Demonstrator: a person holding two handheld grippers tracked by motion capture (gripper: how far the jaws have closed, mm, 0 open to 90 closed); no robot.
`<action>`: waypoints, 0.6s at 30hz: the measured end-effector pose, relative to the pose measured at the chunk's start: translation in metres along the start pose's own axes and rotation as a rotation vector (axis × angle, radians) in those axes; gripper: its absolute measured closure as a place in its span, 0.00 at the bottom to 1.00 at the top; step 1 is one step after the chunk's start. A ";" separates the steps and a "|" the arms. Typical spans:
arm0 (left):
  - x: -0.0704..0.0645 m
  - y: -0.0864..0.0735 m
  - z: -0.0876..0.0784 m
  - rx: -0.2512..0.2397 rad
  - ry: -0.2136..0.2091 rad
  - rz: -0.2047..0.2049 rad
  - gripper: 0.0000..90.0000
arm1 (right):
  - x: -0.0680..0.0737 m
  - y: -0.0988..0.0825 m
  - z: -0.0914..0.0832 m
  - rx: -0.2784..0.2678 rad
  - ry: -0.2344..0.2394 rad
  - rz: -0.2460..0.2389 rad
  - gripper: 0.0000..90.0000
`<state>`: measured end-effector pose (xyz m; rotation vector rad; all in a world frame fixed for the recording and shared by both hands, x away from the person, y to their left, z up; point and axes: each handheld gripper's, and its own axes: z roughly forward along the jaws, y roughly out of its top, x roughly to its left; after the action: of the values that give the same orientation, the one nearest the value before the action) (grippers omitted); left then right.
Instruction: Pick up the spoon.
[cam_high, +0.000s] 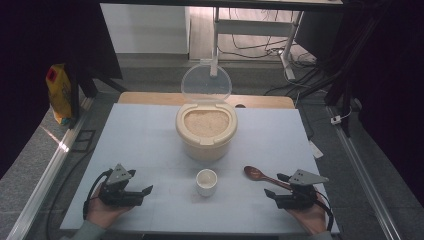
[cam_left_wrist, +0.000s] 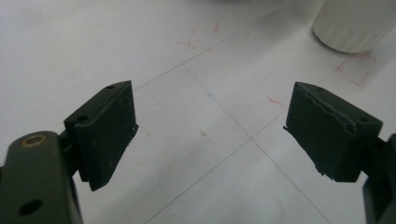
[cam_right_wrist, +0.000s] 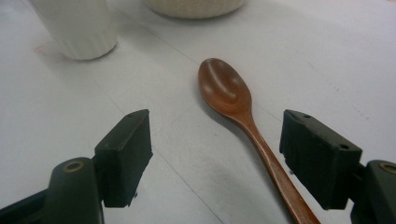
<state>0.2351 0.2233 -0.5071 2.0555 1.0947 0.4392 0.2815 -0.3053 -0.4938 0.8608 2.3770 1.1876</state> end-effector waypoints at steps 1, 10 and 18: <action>0.000 0.000 0.000 0.000 -0.001 0.001 0.18 | 0.000 0.000 0.000 0.004 0.004 0.000 0.28; -0.002 0.001 0.001 0.007 -0.001 0.002 0.18 | 0.001 0.000 0.001 0.020 0.000 -0.003 0.29; -0.002 0.001 0.002 0.011 -0.001 0.005 0.18 | 0.000 0.003 -0.001 0.015 0.007 0.003 0.31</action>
<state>0.2356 0.2207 -0.5073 2.0680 1.0943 0.4360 0.2816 -0.3043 -0.4912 0.8668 2.3945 1.1773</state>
